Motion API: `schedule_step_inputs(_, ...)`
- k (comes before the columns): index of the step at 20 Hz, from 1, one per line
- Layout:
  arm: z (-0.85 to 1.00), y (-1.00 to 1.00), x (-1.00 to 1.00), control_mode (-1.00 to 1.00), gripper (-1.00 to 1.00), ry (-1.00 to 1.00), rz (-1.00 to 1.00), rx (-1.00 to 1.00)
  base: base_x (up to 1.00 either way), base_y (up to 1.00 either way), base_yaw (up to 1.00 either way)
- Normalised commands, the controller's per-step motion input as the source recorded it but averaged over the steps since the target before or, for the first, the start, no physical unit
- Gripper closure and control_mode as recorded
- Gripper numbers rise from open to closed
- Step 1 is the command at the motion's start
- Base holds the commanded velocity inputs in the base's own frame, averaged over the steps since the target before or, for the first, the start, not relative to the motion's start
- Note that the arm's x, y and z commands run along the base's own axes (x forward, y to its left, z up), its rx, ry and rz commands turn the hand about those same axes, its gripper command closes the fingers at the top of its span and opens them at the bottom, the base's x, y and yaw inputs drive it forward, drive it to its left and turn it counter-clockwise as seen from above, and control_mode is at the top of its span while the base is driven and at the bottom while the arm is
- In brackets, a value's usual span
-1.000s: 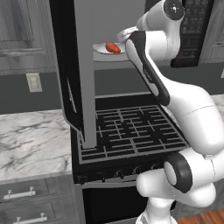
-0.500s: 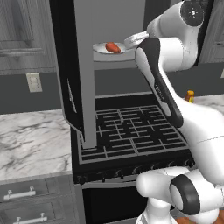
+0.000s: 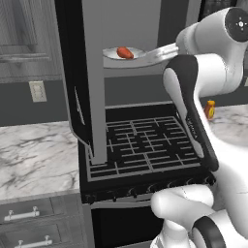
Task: Pick the sweet potato from the counter and place it in the microwave. Then turn on the microwave.
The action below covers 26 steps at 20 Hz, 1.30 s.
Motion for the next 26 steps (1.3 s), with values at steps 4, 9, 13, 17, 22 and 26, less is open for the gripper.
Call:
schedule_step_inputs(4, 0.0, -0.04, -0.6, -1.0, 1.0, 0.0, 0.0, 0.0, 0.0, 0.0, 0.0)
schedule_step_inputs(9, 0.0, -0.05, -0.48, -1.0, 1.0, 0.0, 0.0, 0.0, 0.0, 0.0, 0.0)
schedule_step_inputs(13, 0.0, -0.09, -0.49, -1.0, 1.0, 0.0, -0.01, 0.0, 0.0, 0.0, 0.0)
schedule_step_inputs(17, 0.0, -0.12, -0.56, -1.0, 1.0, 0.0, 0.0, 0.0, 0.0, 0.0, 0.0)
schedule_step_inputs(22, 0.02, -0.05, -0.56, -1.0, 1.0, 0.0, -0.01, 0.0, 0.0, 0.0, 0.0)
schedule_step_inputs(26, 0.01, -0.02, -0.6, -1.0, 1.0, 0.0, -0.02, 0.0, 0.0, 0.0, 0.0)
